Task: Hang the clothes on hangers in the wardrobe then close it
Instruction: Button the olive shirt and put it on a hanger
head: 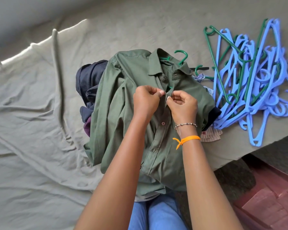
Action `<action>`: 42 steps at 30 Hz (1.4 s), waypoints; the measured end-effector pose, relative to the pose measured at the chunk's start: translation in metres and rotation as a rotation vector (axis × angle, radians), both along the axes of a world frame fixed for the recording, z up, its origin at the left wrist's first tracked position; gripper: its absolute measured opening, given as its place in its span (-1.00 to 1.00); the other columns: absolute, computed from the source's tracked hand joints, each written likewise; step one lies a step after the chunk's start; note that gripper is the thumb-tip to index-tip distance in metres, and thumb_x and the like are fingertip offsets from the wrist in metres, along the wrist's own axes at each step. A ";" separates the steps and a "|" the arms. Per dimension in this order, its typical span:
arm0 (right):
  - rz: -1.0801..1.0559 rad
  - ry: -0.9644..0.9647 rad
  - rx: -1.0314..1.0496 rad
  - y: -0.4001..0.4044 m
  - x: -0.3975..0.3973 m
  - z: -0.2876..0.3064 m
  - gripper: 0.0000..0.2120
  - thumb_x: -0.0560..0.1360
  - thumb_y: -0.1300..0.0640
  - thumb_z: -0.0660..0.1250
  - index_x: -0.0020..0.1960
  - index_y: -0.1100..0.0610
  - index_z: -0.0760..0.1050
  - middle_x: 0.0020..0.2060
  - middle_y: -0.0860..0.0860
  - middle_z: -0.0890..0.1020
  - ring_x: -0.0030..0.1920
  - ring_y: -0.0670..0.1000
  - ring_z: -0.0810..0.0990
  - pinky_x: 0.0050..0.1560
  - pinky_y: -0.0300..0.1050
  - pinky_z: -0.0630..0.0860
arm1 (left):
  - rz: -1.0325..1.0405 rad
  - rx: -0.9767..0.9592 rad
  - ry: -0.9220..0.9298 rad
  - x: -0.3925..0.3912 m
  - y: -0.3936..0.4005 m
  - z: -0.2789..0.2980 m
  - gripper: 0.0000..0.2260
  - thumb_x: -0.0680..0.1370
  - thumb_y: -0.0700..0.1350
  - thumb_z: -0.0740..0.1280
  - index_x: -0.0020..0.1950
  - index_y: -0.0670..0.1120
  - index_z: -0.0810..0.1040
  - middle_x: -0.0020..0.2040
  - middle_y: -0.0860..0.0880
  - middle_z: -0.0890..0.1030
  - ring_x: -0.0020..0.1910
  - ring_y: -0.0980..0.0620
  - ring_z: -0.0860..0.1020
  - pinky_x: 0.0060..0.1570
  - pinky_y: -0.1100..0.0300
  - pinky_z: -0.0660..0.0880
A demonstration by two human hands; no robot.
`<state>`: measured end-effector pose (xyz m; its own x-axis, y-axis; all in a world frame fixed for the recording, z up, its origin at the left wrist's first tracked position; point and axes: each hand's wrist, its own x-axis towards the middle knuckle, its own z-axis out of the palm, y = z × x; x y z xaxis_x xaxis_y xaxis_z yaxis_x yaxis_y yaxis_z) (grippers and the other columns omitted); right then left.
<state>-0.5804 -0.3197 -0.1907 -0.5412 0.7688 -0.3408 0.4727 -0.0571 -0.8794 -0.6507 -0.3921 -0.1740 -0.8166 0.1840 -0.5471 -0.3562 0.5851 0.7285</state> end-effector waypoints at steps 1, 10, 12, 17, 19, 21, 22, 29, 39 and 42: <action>0.002 0.002 -0.008 0.001 0.000 0.000 -0.84 0.37 0.35 0.40 -0.21 0.10 0.54 -0.42 -0.15 0.54 -0.47 -0.30 0.47 -0.28 -0.40 0.47 | 0.006 0.001 -0.003 0.000 0.000 0.000 -0.92 0.46 -0.14 0.43 -0.24 -0.07 0.65 -0.39 -0.01 0.58 -0.37 0.08 0.49 -0.22 0.16 0.52; -0.009 -0.085 0.203 -0.005 -0.002 0.012 -0.88 0.32 0.31 0.39 -0.26 0.11 0.53 -0.50 -0.12 0.49 -0.46 -0.16 0.51 -0.29 -0.20 0.49 | -0.179 -0.274 0.233 0.007 0.006 0.005 -0.92 0.47 -0.10 0.39 -0.10 -0.07 0.66 -0.12 -0.10 0.67 -0.04 -0.12 0.59 -0.17 0.20 0.37; 0.036 -0.155 0.205 -0.009 -0.004 0.011 -0.94 0.32 0.30 0.40 -0.24 0.17 0.56 -0.47 -0.03 0.51 -0.36 0.04 0.59 -0.22 -0.07 0.52 | -0.181 -0.291 0.258 0.008 0.008 0.006 -0.91 0.47 -0.10 0.38 -0.10 -0.06 0.66 -0.10 -0.11 0.67 -0.02 -0.14 0.58 -0.17 0.20 0.36; -0.012 -0.182 0.210 -0.014 -0.006 0.010 -0.97 0.32 0.28 0.41 -0.25 0.19 0.57 -0.46 0.00 0.55 -0.30 0.11 0.63 -0.19 0.00 0.54 | -0.035 -0.120 0.072 0.006 0.005 0.003 -0.92 0.45 -0.13 0.43 -0.25 -0.05 0.64 -0.24 -0.08 0.67 -0.14 -0.03 0.63 -0.11 0.18 0.48; -0.040 -0.163 0.201 -0.016 -0.005 0.010 -0.97 0.32 0.29 0.40 -0.25 0.20 0.57 -0.46 0.01 0.56 -0.34 0.07 0.61 -0.20 -0.02 0.55 | 0.024 -0.035 -0.050 0.006 0.002 -0.003 -0.83 0.45 -0.16 0.44 -0.34 -0.01 0.59 -0.31 -0.05 0.65 -0.25 0.01 0.60 -0.04 0.11 0.54; -0.043 -0.136 0.144 -0.015 -0.003 0.007 -0.98 0.34 0.30 0.40 -0.23 0.22 0.59 -0.43 0.04 0.60 -0.37 -0.01 0.59 -0.19 -0.06 0.57 | 0.044 0.062 -0.151 0.004 -0.001 -0.010 -0.79 0.47 -0.21 0.42 -0.35 -0.02 0.58 -0.33 -0.06 0.63 -0.29 0.02 0.59 -0.02 0.08 0.57; -0.039 -0.120 0.105 -0.014 -0.002 0.006 -0.97 0.35 0.29 0.39 -0.21 0.23 0.59 -0.40 0.08 0.62 -0.37 -0.03 0.59 -0.19 -0.08 0.58 | 0.035 0.103 -0.192 0.002 -0.003 -0.012 -0.79 0.48 -0.24 0.41 -0.34 -0.05 0.58 -0.33 -0.07 0.62 -0.31 0.05 0.58 -0.05 0.13 0.57; 0.050 -0.041 -0.189 0.004 0.001 0.001 -0.90 0.41 0.39 0.36 -0.21 0.22 0.56 -0.40 0.06 0.59 -0.44 -0.07 0.60 -0.33 -0.24 0.59 | -0.063 0.221 -0.402 -0.010 -0.011 -0.007 -0.83 0.54 -0.25 0.34 -0.25 -0.09 0.54 -0.50 0.12 0.55 -0.49 0.29 0.49 -0.30 0.46 0.42; 0.144 -0.100 0.140 -0.005 -0.003 -0.006 -0.90 0.32 0.33 0.44 -0.27 0.18 0.54 -0.50 -0.11 0.50 -0.50 -0.26 0.48 -0.35 -0.40 0.43 | -0.016 0.192 -0.416 -0.007 -0.012 -0.007 -0.90 0.49 -0.20 0.41 -0.23 -0.09 0.59 -0.38 0.04 0.59 -0.37 0.22 0.50 -0.28 0.43 0.45; 0.151 -0.115 0.159 -0.007 -0.001 -0.008 -0.87 0.32 0.33 0.44 -0.26 0.16 0.53 -0.46 -0.05 0.51 -0.49 -0.24 0.47 -0.33 -0.38 0.44 | 0.107 0.167 -0.385 -0.002 -0.005 -0.010 -0.80 0.50 -0.32 0.36 -0.30 -0.13 0.54 -0.56 0.08 0.52 -0.54 0.24 0.46 -0.43 0.45 0.42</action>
<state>-0.5814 -0.3269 -0.1984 -0.6189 0.7309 -0.2876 0.5626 0.1571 -0.8117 -0.6523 -0.3972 -0.1844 -0.5779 0.2212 -0.7855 -0.6732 0.4149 0.6121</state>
